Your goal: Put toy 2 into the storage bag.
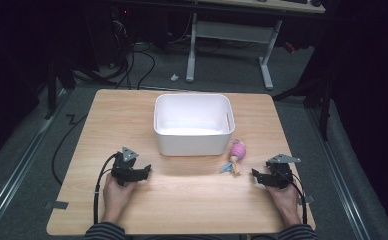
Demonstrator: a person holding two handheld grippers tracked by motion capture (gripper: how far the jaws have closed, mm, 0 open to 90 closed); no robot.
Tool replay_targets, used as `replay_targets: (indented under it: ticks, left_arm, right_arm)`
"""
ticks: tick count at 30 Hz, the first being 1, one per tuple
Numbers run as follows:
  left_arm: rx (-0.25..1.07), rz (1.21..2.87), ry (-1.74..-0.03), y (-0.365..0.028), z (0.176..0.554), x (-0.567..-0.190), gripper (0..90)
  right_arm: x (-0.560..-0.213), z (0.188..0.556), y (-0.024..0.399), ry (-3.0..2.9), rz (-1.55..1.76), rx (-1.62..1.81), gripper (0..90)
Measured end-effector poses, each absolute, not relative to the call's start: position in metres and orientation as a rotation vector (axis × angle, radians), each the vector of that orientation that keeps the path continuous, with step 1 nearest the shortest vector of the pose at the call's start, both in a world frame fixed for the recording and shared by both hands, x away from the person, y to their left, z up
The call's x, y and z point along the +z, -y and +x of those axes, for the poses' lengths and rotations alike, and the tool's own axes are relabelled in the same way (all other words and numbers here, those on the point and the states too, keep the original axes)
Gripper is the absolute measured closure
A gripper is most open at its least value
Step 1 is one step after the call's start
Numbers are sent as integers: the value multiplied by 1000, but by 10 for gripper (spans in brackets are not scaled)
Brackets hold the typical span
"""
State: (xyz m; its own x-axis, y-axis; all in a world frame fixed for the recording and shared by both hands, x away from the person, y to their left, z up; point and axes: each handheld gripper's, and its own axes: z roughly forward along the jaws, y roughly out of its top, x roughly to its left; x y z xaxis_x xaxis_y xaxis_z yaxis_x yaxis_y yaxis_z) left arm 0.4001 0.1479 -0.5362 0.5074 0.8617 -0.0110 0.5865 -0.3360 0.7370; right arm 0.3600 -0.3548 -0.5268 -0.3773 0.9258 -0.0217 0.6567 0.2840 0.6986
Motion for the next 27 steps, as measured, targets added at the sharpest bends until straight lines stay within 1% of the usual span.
replay_targets:
  ticks: [6,14,27]
  left_arm:
    - [508,2053,-1184,-148,400,-536,226]
    - [508,2053,-1185,-147,399,-536,226]
    - [508,2054,-1183,-147,399,-536,226]
  right_arm:
    - [-521,349,350,-2103,1403,850,348]
    - [-511,340,346,-2110,1373,867,360]
    - [-488,344,334,-2119,1376,952,360]
